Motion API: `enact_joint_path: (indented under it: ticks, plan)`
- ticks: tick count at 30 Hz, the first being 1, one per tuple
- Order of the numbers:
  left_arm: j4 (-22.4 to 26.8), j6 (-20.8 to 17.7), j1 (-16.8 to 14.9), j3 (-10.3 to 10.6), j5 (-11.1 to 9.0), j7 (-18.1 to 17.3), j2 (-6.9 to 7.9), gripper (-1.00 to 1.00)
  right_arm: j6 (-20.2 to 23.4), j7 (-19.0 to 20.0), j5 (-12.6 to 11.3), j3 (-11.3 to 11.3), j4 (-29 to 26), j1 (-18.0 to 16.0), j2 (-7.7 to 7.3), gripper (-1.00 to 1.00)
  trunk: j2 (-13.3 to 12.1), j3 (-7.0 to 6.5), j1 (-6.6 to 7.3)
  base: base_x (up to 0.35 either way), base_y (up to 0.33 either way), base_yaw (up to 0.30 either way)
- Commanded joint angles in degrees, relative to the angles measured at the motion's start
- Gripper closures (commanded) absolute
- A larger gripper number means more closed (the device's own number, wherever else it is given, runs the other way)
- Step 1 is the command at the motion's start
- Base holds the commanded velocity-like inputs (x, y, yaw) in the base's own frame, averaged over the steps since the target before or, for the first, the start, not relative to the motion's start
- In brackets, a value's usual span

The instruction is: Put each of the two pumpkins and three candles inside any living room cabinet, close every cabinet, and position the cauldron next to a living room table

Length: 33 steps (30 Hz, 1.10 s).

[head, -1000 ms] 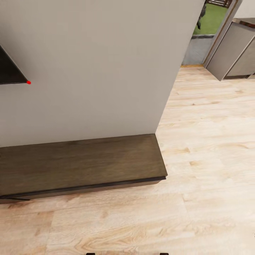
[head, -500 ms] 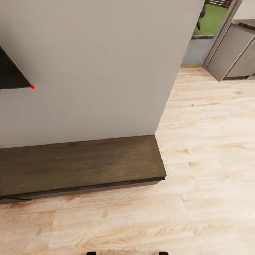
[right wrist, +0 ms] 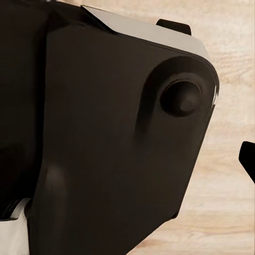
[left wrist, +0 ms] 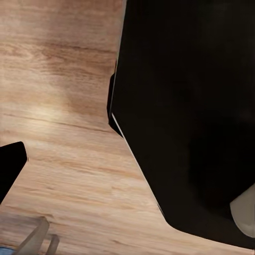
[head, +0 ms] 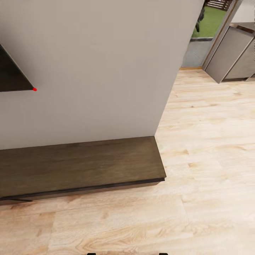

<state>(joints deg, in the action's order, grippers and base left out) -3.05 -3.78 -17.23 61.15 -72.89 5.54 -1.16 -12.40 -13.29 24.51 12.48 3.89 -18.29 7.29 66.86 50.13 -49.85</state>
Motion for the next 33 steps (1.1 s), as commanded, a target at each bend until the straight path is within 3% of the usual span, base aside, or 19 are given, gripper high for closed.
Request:
enact_joint_path:
  ticks: [1,21,33]
  plan:
    - [0.0,0.0,0.0,0.0,0.0,0.0,-0.02,-1.00,-0.1,0.0,0.0,0.0,0.0,0.0,0.00,-1.00,0.0,-0.09,0.00,0.000,0.000,0.000]
    - [0.0,0.0,0.0,0.0,0.0,0.0,0.02,-1.00,0.1,0.3,0.2,0.1,-0.3,0.0,0.25,-1.00,0.0,-1.93,0.00,0.000,0.000,0.000]
    - [0.0,0.0,0.0,0.0,0.0,0.0,0.02,-1.00,0.2,7.4,-0.1,0.2,-0.4,0.0,-0.64,-1.00,0.0,-3.03,0.00,0.000,0.000,0.000]
